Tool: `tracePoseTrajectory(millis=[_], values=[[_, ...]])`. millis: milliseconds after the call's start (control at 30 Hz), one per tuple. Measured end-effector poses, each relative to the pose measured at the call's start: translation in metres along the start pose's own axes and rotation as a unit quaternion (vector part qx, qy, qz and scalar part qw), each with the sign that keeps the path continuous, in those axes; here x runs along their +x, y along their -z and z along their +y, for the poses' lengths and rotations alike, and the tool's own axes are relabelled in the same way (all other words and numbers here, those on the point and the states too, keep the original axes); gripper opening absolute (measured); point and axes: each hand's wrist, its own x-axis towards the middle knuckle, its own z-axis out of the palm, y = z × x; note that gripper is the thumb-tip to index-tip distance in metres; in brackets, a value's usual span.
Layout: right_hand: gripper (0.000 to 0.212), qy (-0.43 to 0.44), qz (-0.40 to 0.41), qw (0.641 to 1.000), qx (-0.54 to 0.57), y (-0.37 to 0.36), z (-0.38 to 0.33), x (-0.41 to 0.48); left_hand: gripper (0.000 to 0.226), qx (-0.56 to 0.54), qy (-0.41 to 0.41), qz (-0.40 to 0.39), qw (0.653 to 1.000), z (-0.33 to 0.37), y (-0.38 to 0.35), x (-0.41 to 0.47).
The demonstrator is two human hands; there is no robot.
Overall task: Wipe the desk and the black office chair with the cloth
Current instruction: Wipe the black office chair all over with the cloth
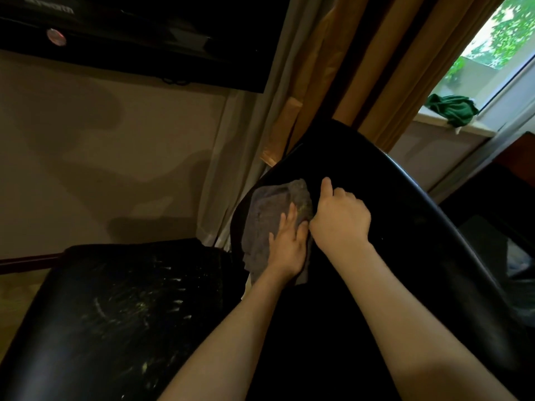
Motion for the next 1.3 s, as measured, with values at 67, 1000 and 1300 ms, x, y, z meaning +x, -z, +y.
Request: tracePoseTrajectory(millis=[67,1000,1300], values=[[0.061,-0.001,0.02,1.0,-0.023,0.012,-0.001,0.017,0.05,-0.017,0.017,0.01,1.0,-0.001,0.0,0.003],[0.075,-0.018,-0.025,0.983,-0.179,-0.02,-0.022,0.079,0.053,-0.218,0.279,0.117,0.928,-0.094,0.048,0.076],[0.061,0.101,-0.112,0.969,-0.196,-0.037,-0.072,0.096,0.05,-0.091,0.057,0.045,0.993,-0.038,0.082,0.103]])
